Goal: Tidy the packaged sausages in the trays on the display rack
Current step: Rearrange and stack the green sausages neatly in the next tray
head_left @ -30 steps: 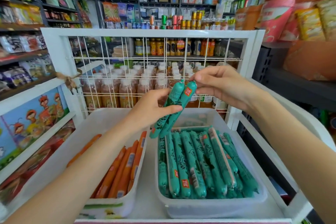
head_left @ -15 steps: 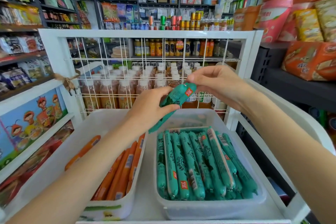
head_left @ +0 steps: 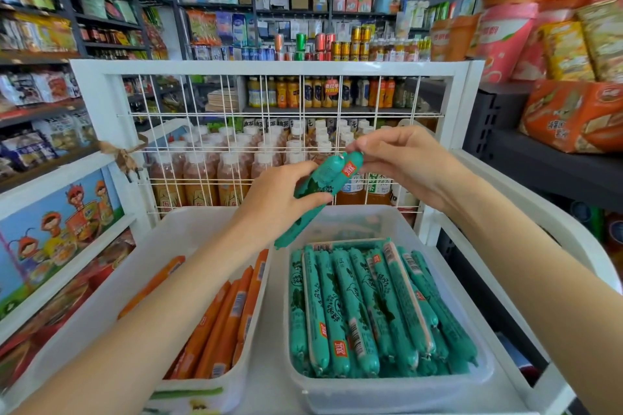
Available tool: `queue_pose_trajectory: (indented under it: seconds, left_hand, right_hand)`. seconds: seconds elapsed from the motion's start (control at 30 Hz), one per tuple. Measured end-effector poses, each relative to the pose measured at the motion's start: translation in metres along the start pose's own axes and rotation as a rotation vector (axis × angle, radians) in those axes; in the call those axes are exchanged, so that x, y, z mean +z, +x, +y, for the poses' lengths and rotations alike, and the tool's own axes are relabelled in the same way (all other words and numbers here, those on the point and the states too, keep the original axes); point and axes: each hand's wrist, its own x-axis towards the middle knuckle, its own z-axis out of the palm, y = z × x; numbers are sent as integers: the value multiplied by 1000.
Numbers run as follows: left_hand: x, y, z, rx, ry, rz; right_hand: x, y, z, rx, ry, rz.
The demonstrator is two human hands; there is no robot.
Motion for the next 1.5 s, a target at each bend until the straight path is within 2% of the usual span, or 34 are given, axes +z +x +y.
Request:
queue_pose_trajectory:
  seconds: [0.07, 0.17, 0.27, 0.4, 0.53, 0.67, 0.77, 0.93, 1.1, 1.17, 1.33, 1.5]
  left_hand:
    - [-2, 4, -4, -136, -223, 8]
    - [-8, 11, -9, -457, -737, 107]
    - [-9, 18, -16, -634, -986, 182]
    - [-5, 22, -17, -650, -1058, 176]
    - [-6, 26, -20, -743, -1176, 247]
    - [-7, 31, -27, -776, -1198, 332]
    - [-6, 33, -25, -761, -1213, 370]
    - [11, 23, -11, -621, -1028, 64]
    - [2, 25, -13, -636, -1175, 27]
    - [-2, 27, -15, -636, -1171, 7]
    - [-4, 30, -14, -633, -1156, 12]
    - [-3, 31, -11, -611, -1148, 3]
  right_hand:
    - [-3, -4, 2, -26, -35, 16]
    - [1, -16, 14, -39, -439, -131]
    - [17, -24, 25, -3, -483, -235]
    - [37, -21, 34, -17, -448, -170]
    - [45, -20, 40, 72, -335, -171]
    - [45, -21, 39, 151, -101, -159]
    - [47, -19, 39, 149, 0, -74]
    - [47, -14, 42, 38, -154, 73]
    - [28, -17, 31, -30, -424, -128]
    - [20, -21, 25, -45, -443, -170]
    - [16, -22, 25, -97, -429, -121]
    - [17, -22, 31, -80, -252, -101]
